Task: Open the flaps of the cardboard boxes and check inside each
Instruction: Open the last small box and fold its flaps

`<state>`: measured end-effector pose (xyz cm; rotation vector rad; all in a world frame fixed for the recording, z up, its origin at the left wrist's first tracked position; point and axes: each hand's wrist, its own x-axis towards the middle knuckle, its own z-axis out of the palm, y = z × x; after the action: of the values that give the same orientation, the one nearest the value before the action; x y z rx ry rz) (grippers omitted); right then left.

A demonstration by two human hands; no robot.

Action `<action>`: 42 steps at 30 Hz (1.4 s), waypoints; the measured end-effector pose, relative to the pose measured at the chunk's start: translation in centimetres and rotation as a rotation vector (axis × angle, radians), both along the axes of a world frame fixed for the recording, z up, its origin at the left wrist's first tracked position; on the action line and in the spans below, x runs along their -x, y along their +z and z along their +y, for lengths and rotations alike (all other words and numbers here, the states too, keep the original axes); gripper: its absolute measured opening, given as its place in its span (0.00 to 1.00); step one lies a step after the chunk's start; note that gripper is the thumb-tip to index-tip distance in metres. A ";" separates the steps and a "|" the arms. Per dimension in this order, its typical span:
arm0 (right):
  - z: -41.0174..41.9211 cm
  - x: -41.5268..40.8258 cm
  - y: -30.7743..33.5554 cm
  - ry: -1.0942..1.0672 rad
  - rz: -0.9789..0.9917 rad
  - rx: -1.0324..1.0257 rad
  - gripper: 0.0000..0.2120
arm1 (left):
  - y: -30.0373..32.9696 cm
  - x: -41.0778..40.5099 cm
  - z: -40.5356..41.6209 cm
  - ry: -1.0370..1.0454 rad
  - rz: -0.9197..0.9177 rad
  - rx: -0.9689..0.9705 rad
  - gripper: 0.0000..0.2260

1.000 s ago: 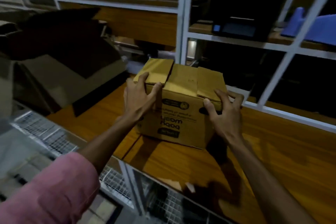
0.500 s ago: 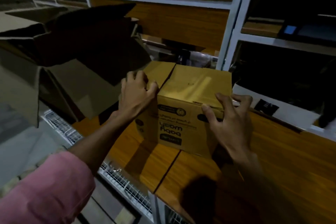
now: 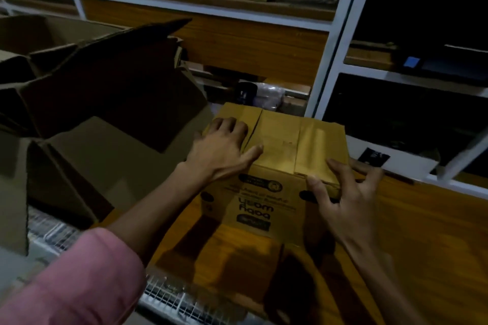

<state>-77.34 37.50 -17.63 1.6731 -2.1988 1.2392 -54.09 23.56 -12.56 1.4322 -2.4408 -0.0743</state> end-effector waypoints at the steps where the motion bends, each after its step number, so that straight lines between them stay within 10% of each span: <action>1: 0.6 -1.0 0.0 -0.039 -0.004 -0.001 0.34 | 0.0 -0.5 -0.2 -0.023 0.005 0.003 0.29; 11: 4.6 -12.9 5.1 -0.333 -0.072 -0.167 0.20 | 1.4 -5.4 -0.4 -0.302 -0.096 -0.169 0.25; 17: 1.7 -19.7 8.5 0.009 0.005 -0.293 0.19 | 2.5 -5.2 -0.7 -0.351 -0.186 -0.254 0.25; 28: -0.6 -10.8 8.1 -0.561 0.056 -0.428 0.29 | 2.9 -5.3 -0.6 -0.387 -0.261 -0.226 0.25; 34: 0.2 -6.8 4.6 -0.551 -0.510 -0.442 0.16 | 1.7 -5.2 -0.3 -0.347 -0.176 -0.122 0.24; 42: -0.5 -5.8 4.1 -0.681 -0.371 -0.427 0.08 | 1.1 -4.3 -0.5 -0.304 -0.203 -0.097 0.25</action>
<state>-71.55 37.04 -13.58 0.6458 -3.0396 0.9780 -49.74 23.06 -11.49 1.1423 -2.8424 -0.1215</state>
